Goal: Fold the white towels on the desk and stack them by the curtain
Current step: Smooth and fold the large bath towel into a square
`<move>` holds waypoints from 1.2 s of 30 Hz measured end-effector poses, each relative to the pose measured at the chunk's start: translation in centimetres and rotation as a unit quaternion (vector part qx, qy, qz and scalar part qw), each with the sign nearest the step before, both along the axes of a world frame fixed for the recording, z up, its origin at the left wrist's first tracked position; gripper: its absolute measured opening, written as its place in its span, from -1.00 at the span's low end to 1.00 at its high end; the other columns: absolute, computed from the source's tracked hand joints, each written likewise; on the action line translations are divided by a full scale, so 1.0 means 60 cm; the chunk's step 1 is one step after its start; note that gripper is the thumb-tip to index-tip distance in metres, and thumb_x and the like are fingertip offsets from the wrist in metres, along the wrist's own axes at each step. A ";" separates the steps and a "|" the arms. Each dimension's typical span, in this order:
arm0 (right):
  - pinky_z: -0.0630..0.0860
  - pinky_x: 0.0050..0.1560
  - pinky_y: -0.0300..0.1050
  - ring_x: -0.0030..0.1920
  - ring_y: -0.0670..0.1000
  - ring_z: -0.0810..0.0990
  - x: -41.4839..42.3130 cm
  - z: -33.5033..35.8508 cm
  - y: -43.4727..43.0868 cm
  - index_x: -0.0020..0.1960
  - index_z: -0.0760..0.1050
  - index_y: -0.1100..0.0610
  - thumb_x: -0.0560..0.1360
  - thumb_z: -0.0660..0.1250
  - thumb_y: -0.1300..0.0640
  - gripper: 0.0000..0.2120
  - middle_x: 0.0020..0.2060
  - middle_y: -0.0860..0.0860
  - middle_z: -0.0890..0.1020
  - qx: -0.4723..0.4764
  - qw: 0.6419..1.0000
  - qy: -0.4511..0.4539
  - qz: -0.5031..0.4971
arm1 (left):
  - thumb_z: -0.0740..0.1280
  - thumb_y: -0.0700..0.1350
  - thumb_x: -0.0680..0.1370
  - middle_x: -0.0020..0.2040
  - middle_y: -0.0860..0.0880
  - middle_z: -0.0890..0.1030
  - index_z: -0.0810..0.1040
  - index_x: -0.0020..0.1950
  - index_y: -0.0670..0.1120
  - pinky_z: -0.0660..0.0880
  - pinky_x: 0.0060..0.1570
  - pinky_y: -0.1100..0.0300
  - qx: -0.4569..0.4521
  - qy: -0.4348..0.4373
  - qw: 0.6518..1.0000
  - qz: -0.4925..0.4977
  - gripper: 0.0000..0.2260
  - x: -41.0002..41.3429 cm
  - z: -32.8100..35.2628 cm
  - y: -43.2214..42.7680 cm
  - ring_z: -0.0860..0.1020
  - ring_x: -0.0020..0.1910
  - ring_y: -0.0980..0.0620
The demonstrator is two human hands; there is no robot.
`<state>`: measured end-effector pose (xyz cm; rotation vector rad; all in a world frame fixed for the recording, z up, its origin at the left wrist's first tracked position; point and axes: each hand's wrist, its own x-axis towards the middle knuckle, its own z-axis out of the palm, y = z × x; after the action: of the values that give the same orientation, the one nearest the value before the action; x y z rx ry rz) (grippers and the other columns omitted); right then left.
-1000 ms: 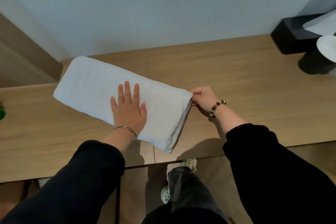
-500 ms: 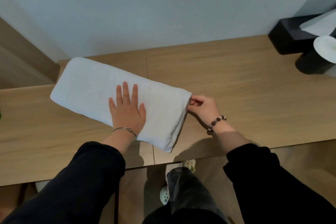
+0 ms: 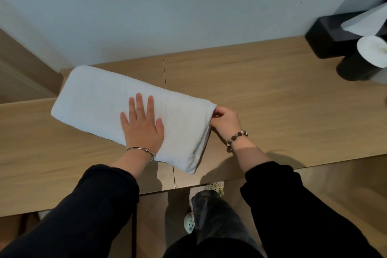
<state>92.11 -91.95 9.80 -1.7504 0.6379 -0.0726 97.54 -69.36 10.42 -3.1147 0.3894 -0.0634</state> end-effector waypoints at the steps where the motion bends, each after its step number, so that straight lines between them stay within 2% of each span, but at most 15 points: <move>1: 0.48 -0.29 -0.31 -0.35 -0.20 0.54 -0.001 -0.002 0.001 -0.34 0.59 -0.04 0.33 0.43 0.31 -0.75 -0.40 -0.15 0.62 0.011 1.000 0.000 -0.007 | -0.13 0.07 0.59 0.57 -0.13 -0.08 -0.12 0.57 -0.02 0.01 0.43 -0.21 -0.002 0.000 1.000 -0.002 -0.45 -0.001 0.000 0.000 -0.08 0.54 -0.15; 5: 0.46 -0.27 -0.13 -0.37 -0.09 0.46 0.004 -0.009 -0.002 -0.44 0.55 -0.06 0.27 0.40 0.28 -0.74 -0.51 -0.15 0.53 0.013 0.999 0.014 -0.033 | -0.21 0.11 0.55 0.57 -0.12 -0.07 -0.11 0.57 -0.01 0.00 0.43 -0.19 -0.006 0.003 1.000 -0.003 -0.42 0.000 0.002 0.001 -0.07 0.54 -0.15; 7: 0.50 -0.23 -0.01 -0.33 -0.01 0.46 0.013 -0.009 -0.008 -0.50 0.53 -0.01 0.26 0.36 0.38 -0.68 -0.49 -0.03 0.49 0.042 0.997 0.038 -0.044 | -0.20 0.11 0.55 0.57 -0.11 -0.08 -0.13 0.57 0.00 -0.01 0.43 -0.19 -0.006 0.006 1.000 -0.001 -0.43 0.001 0.002 0.001 -0.08 0.54 -0.14; 10: 0.52 -0.19 0.01 -0.29 0.04 0.47 0.028 -0.003 -0.020 -0.55 0.50 0.10 0.27 0.31 0.51 -0.62 -0.49 0.03 0.49 0.089 0.994 0.060 -0.034 | -0.15 0.09 0.57 0.57 -0.11 -0.10 -0.14 0.56 0.01 -0.02 0.44 -0.20 -0.009 0.009 1.000 0.003 -0.44 0.003 0.000 0.000 -0.10 0.54 -0.14; 13: 0.49 -0.02 0.06 -0.12 0.11 0.49 0.036 0.021 -0.024 -0.35 0.50 0.19 0.36 0.21 0.54 -0.70 -0.27 0.12 0.54 0.177 0.979 0.102 -0.012 | -0.11 0.09 0.58 0.57 -0.10 -0.12 -0.16 0.56 0.01 -0.04 0.44 -0.19 -0.011 0.017 1.000 0.008 -0.44 0.002 0.000 -0.001 -0.12 0.54 -0.13; 15: 0.44 0.04 0.00 -0.01 0.10 0.47 0.035 0.033 -0.022 -0.20 0.49 0.17 0.47 0.21 0.41 -0.80 -0.19 0.11 0.52 0.222 0.968 0.113 -0.043 | -0.13 0.09 0.57 0.57 -0.11 -0.13 -0.17 0.56 0.01 -0.04 0.44 -0.19 -0.008 0.020 1.000 0.009 -0.43 0.002 0.002 -0.003 -0.12 0.54 -0.13; 16: 0.43 0.07 -0.02 0.02 0.09 0.48 0.033 0.038 -0.017 -0.10 0.48 0.15 0.52 0.24 0.26 -0.93 -0.16 0.09 0.52 0.249 0.960 0.107 -0.072 | -0.14 0.09 0.57 0.57 -0.11 -0.13 -0.19 0.56 0.01 -0.04 0.44 -0.19 -0.006 0.020 1.000 0.010 -0.43 0.002 0.003 -0.004 -0.13 0.54 -0.13; 17: 0.45 0.13 -0.01 0.06 0.08 0.51 0.032 0.042 -0.011 0.03 0.46 0.14 0.54 0.28 0.07 -0.85 -0.10 0.07 0.55 0.284 0.948 0.109 -0.092 | -0.16 0.10 0.56 0.57 -0.10 -0.14 -0.21 0.55 0.01 -0.05 0.44 -0.19 -0.005 0.020 1.000 0.011 -0.43 0.001 0.003 -0.004 -0.13 0.54 -0.13; 18: 0.47 0.19 0.02 0.09 0.08 0.54 0.034 0.044 -0.003 0.15 0.44 0.14 0.50 0.31 -0.10 -0.64 -0.01 0.06 0.58 0.316 0.937 0.117 -0.093 | -0.18 0.10 0.55 0.57 -0.10 -0.14 -0.22 0.55 0.02 -0.05 0.44 -0.18 -0.003 0.019 1.000 0.011 -0.43 0.001 0.004 -0.004 -0.14 0.54 -0.13; 20: 0.48 0.24 0.11 0.16 0.10 0.56 0.039 0.046 0.015 0.32 0.36 0.14 0.35 0.42 -0.25 -0.30 0.16 0.08 0.57 0.285 0.946 0.152 -0.045 | -0.19 0.11 0.55 0.57 -0.10 -0.15 -0.24 0.55 0.02 -0.05 0.44 -0.18 -0.002 0.019 1.000 0.011 -0.43 0.002 0.005 -0.004 -0.14 0.54 -0.13; 22: 0.49 0.24 0.11 0.21 0.12 0.52 0.040 0.042 0.030 0.40 0.20 0.15 0.21 0.55 -0.18 -0.06 0.24 0.08 0.48 0.200 0.965 0.166 -0.026 | -0.18 0.10 0.55 0.57 -0.10 -0.15 -0.23 0.55 0.01 -0.06 0.44 -0.18 -0.003 0.023 1.000 0.009 -0.42 0.002 0.006 -0.003 -0.14 0.54 -0.13; 26: 0.49 0.22 0.04 0.18 0.08 0.52 0.044 0.029 0.028 0.36 0.23 0.17 0.24 0.59 -0.06 -0.14 0.23 0.06 0.47 0.141 0.979 0.144 -0.041 | -0.12 0.09 0.58 0.57 -0.11 -0.19 -0.23 0.55 0.00 -0.11 0.45 -0.17 0.006 0.042 0.999 -0.004 -0.43 0.003 0.015 -0.006 -0.19 0.53 -0.13; 29: 0.46 0.06 -0.10 0.09 0.03 0.48 0.047 0.030 0.038 0.34 0.21 0.17 0.27 0.55 -0.07 -0.19 0.24 0.07 0.43 0.092 0.983 0.146 -0.056 | -0.08 0.08 0.60 0.56 -0.13 -0.21 -0.20 0.56 -0.03 -0.14 0.44 -0.17 0.008 0.080 0.996 -0.035 -0.42 -0.004 0.034 -0.005 -0.22 0.53 -0.11; 33: 0.37 -0.02 -0.13 0.09 0.07 0.45 0.049 0.031 0.046 0.36 0.17 0.19 0.33 0.50 -0.09 -0.21 0.28 0.10 0.39 0.046 0.986 0.148 -0.059 | -0.28 0.14 0.56 0.55 0.01 -0.20 -0.19 0.53 0.06 -0.17 0.48 -0.09 -0.038 0.131 0.967 -0.216 -0.47 -0.078 0.051 0.001 -0.25 0.52 -0.02; 36: 0.37 0.00 -0.13 0.21 0.11 0.45 0.050 0.032 0.043 0.37 0.15 0.21 0.36 0.48 -0.09 -0.21 0.30 0.11 0.38 0.037 0.986 0.152 -0.051 | -0.23 0.20 0.55 0.54 0.11 -0.18 -0.21 0.50 0.11 -0.24 0.47 -0.02 -0.058 0.152 0.941 -0.295 -0.46 -0.126 0.047 0.000 -0.28 0.51 0.04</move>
<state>95.12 -89.36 11.69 -1.6702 0.9416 0.1490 89.95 -69.38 13.25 -2.9859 1.3548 0.4132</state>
